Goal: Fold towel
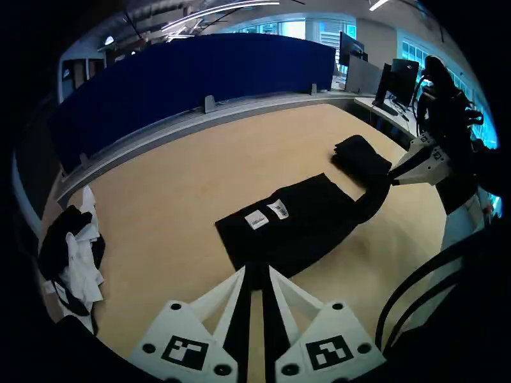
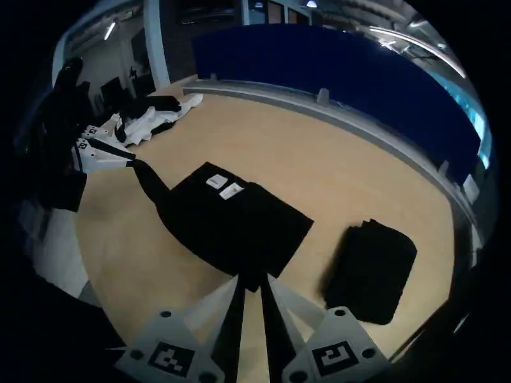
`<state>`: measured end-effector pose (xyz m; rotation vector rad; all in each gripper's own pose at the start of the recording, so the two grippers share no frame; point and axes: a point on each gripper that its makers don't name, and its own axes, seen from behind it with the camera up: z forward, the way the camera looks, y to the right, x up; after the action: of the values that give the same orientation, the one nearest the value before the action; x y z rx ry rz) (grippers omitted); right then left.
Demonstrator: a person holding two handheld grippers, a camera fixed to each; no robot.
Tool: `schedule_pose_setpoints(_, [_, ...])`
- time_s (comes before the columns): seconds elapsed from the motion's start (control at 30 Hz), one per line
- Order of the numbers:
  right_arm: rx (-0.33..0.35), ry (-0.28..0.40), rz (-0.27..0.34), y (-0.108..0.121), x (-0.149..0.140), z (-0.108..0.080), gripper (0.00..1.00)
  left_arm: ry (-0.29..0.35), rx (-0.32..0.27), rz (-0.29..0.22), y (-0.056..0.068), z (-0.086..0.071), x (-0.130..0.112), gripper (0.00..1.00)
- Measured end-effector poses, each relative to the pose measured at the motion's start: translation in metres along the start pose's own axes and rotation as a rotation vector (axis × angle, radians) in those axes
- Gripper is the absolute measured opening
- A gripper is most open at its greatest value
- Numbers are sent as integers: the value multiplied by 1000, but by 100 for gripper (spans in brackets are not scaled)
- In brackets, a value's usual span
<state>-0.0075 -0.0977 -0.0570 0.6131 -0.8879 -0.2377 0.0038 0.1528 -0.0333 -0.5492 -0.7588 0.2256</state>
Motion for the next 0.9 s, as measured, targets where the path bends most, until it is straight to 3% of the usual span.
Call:
schedule_pose_setpoints(0.3, [-18,-1,57,25,13,25,17,-6,11,-40,-18,32,11,11])
schedule_pose_setpoints(0.57, [-46,-22,68,40,18,48,17,-4,26,-37,-30,59,22,11])
schedule_pose_setpoints(0.9, [-55,-45,97,48,16,73,17,-29,24,-58,-37,78,12,11])
